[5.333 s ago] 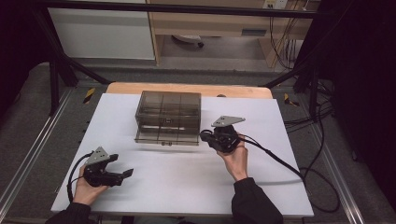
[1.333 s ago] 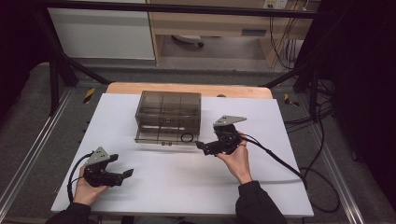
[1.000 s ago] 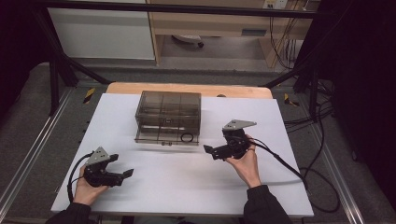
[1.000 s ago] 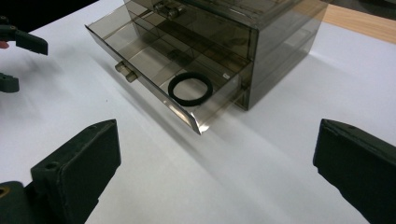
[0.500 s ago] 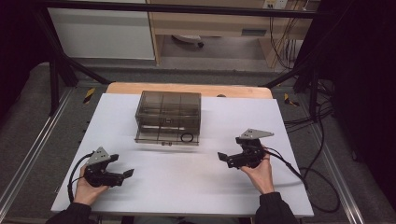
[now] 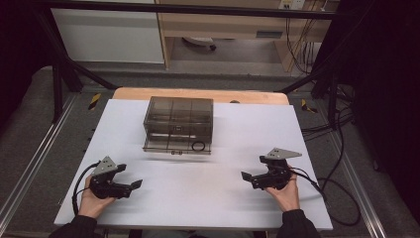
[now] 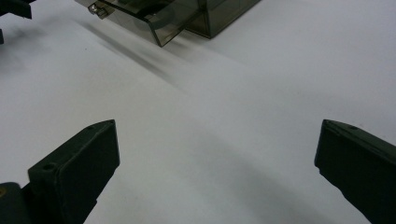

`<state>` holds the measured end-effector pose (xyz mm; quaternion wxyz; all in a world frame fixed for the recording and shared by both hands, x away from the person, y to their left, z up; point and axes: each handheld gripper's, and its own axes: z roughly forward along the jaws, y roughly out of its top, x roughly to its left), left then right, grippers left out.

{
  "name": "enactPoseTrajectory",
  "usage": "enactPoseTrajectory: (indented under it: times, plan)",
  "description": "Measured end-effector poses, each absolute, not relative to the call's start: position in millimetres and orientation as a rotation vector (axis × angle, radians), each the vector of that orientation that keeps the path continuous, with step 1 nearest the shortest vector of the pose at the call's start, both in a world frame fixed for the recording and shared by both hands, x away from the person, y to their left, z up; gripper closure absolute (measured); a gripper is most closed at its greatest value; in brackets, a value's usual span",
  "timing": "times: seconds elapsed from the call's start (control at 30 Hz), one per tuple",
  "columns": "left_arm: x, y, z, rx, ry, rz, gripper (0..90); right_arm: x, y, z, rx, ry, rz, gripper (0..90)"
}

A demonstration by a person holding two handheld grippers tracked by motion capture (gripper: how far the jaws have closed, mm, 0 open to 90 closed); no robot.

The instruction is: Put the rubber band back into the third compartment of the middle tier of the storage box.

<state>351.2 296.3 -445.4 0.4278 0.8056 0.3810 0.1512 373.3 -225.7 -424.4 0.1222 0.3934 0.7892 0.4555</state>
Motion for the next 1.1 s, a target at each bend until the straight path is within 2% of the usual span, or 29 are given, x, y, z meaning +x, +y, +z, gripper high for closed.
enactPoseTrajectory:
  times: [0.57,1.1]
  plan:
    - [351.4,295.3,-446.0,2.02,0.946,0.375,9.0,353.4,-261.6,-445.4,1.174,2.293,1.381,0.7]
    - [351.5,294.4,-447.0,2.029,0.941,0.375,9.0,347.3,-272.3,-450.9,1.185,2.294,1.374,0.7]
